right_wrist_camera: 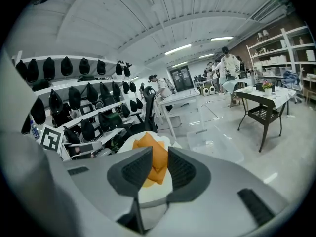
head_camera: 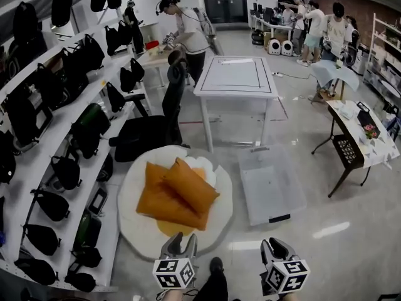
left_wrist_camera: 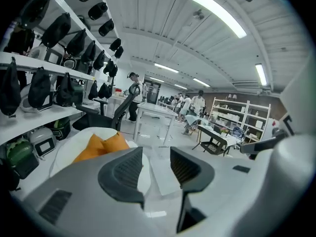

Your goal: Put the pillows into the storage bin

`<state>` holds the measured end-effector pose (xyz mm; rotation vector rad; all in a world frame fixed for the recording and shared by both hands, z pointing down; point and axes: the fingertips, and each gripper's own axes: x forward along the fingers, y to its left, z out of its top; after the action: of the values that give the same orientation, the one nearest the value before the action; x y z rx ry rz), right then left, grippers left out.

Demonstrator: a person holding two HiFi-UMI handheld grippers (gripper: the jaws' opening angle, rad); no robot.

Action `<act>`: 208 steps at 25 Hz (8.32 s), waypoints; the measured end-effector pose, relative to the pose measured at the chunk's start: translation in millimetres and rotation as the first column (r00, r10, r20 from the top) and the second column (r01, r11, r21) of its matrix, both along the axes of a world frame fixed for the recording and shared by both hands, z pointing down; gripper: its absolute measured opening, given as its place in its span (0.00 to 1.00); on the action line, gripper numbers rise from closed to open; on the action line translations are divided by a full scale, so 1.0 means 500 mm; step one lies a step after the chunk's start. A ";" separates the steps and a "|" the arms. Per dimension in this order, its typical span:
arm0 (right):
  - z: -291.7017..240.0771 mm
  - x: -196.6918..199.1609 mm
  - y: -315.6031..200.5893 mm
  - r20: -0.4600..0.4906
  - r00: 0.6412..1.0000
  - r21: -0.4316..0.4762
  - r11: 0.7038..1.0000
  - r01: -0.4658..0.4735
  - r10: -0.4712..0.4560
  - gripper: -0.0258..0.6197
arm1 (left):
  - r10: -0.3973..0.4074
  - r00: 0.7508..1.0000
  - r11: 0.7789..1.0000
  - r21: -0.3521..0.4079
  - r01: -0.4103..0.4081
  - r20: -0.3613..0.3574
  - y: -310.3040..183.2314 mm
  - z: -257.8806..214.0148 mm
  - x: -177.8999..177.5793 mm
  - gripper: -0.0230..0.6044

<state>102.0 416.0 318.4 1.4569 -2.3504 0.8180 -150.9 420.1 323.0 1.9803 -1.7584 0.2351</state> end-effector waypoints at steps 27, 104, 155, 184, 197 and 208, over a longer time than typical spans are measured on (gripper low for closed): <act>0.036 -0.361 -0.516 0.001 0.977 -0.054 0.976 0.212 -0.212 0.16 | -0.227 0.973 0.972 -0.069 0.224 -0.036 -0.408 0.078 -0.301 0.31; 0.428 -0.457 -0.980 0.083 0.878 -0.312 0.824 0.473 -0.472 0.13 | -0.338 0.917 0.778 -0.486 0.399 0.211 -0.927 0.552 -0.391 0.11; 0.308 0.340 -0.568 0.009 0.875 -0.306 0.835 -0.458 0.483 0.12 | 0.622 0.758 0.780 -0.237 -0.578 0.198 -0.892 0.274 0.608 0.09; 0.358 0.464 -0.592 0.025 0.897 -0.366 0.839 -0.403 0.442 0.12 | 0.526 0.817 0.819 -0.399 -0.412 0.236 -0.892 0.448 0.659 0.26; 0.386 0.167 -0.725 0.062 0.998 -0.378 0.926 -0.005 0.030 0.12 | 0.086 0.959 0.905 -0.423 0.038 0.271 -0.821 0.472 0.225 0.26; 0.447 -0.169 -0.762 0.042 0.958 -0.403 0.873 0.275 -0.282 0.12 | -0.175 0.950 0.848 -0.452 0.279 0.258 -0.723 0.550 -0.105 0.26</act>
<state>17.7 34.8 542.1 0.9255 -2.1352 1.1189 -203.6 58.5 598.1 1.4138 -1.8189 0.7479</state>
